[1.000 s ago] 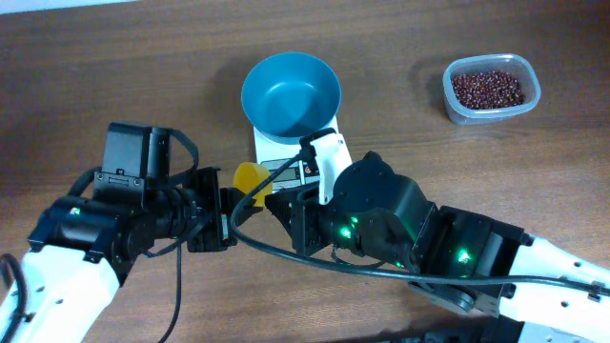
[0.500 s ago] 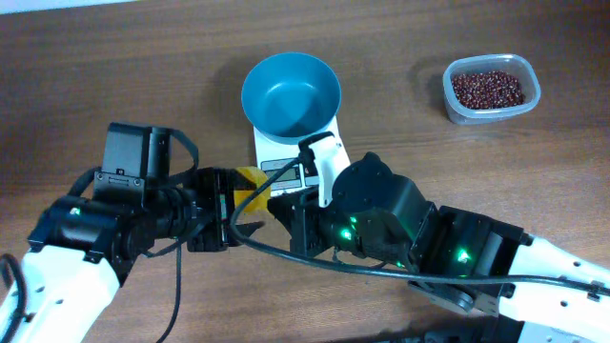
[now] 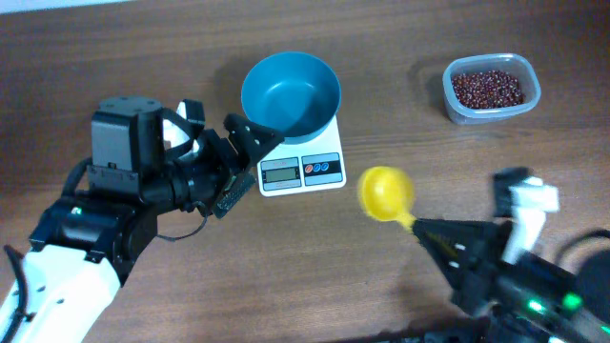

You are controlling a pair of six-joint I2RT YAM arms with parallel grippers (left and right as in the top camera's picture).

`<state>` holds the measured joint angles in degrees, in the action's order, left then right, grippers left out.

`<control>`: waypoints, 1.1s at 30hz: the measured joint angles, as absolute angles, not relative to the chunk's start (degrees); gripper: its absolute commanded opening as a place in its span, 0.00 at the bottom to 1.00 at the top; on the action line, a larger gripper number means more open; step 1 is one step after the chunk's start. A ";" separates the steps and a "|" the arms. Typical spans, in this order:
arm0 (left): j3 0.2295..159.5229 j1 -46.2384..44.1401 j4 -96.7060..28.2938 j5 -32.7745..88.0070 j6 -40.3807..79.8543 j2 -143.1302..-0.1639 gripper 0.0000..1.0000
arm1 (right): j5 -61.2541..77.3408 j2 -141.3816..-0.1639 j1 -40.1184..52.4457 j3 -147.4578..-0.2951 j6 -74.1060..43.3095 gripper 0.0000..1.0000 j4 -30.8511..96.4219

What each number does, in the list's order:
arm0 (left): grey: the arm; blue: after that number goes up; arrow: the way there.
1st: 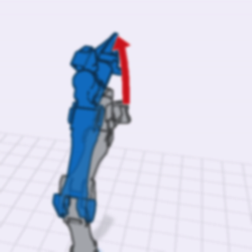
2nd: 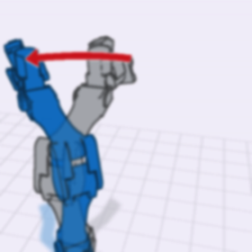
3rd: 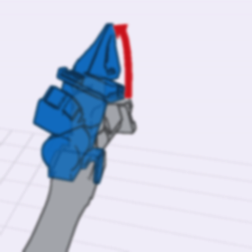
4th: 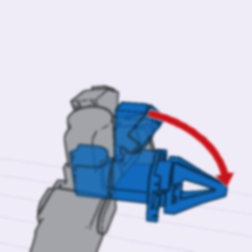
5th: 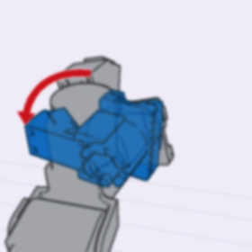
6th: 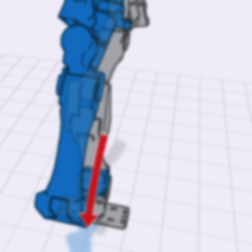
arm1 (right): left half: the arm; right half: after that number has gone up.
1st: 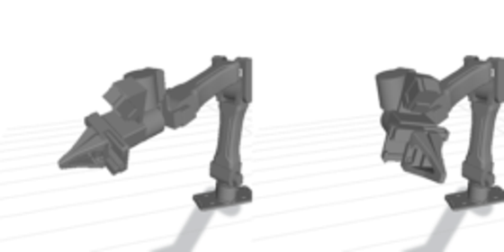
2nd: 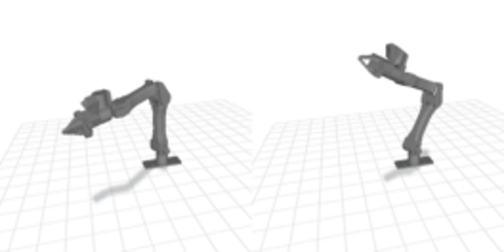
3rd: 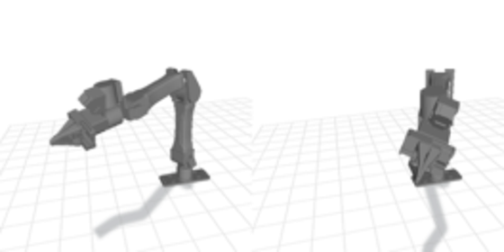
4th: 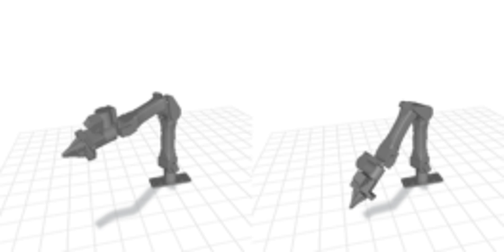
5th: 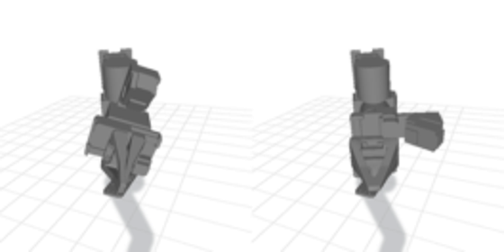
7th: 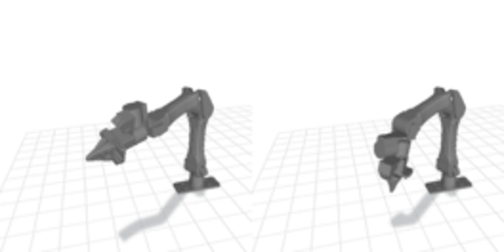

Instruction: Scoop item into bowl and weigh 50g on scale

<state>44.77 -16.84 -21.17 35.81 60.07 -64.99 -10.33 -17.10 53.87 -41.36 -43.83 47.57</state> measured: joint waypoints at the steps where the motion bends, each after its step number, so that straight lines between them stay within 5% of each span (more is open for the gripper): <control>1: 44.77 -16.93 -21.26 35.57 56.36 -65.01 0.99 | -12.32 -13.21 53.74 -41.63 -44.42 0.04 50.78; 10: 58.78 -35.64 -38.52 -2.11 36.21 -65.19 1.00 | -29.50 -10.33 53.74 -53.58 -48.10 0.04 64.84; 15: 58.89 -43.16 -38.00 -7.33 33.50 -74.35 1.00 | -33.67 -10.33 53.74 -54.76 -54.04 0.04 67.90; 16: 58.89 -44.27 -36.77 -7.29 33.39 -76.99 0.87 | -33.69 -10.33 53.74 -54.85 -54.96 0.04 68.25; 18: 58.89 -45.25 -35.57 -4.86 33.15 -83.26 0.17 | -33.67 -10.33 53.74 -54.98 -56.90 0.04 70.50; 19: 58.89 -45.25 -35.09 -4.29 33.21 -84.55 0.00 | -33.65 -10.33 53.74 -54.98 -57.04 0.04 70.74; 33: 58.87 -45.25 -21.47 -11.86 32.99 -98.67 0.00 | -34.09 -10.33 53.74 -54.98 -56.99 0.04 71.85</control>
<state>58.87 -45.25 -21.47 -11.86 32.99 -98.67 -34.09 -10.33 53.74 -54.98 -56.99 71.85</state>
